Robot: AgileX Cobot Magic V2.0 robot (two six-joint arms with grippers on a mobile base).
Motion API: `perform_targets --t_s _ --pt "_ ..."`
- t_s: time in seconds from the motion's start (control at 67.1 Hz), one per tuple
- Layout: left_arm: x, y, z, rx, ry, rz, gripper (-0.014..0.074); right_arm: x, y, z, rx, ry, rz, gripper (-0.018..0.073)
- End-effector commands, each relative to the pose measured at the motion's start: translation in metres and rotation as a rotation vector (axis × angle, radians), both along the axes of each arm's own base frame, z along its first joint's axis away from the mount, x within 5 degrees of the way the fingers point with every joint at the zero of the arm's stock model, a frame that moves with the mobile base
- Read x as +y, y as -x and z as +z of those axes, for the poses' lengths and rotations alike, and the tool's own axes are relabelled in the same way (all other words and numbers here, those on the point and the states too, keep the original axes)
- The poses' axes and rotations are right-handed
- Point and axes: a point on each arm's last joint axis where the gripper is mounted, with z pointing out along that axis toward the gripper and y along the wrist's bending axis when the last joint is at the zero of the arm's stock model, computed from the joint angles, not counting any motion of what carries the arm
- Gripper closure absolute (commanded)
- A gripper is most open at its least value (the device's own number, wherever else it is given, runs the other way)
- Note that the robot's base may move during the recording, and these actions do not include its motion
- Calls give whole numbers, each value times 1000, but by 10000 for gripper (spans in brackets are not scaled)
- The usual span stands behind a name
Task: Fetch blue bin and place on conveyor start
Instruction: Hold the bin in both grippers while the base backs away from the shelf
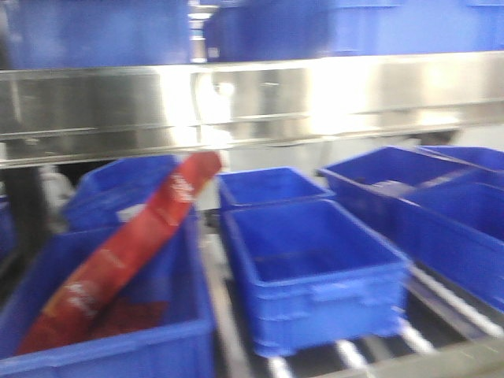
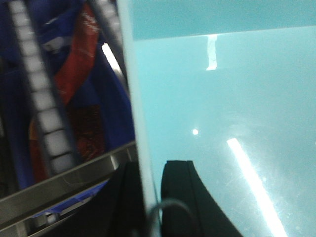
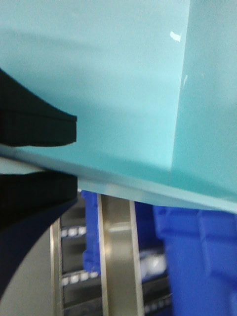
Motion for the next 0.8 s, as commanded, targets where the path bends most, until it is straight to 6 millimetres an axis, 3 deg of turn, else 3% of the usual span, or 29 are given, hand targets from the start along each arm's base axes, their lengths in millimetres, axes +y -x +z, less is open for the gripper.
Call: perform_targets --t_s 0.0,0.79 --pt "-4 7 10 -43 30 -26 708 -1 0 7 -60 -5 -10 712" --pt "-3 7 10 -43 29 -25 708 -1 0 7 -60 -5 -10 712"
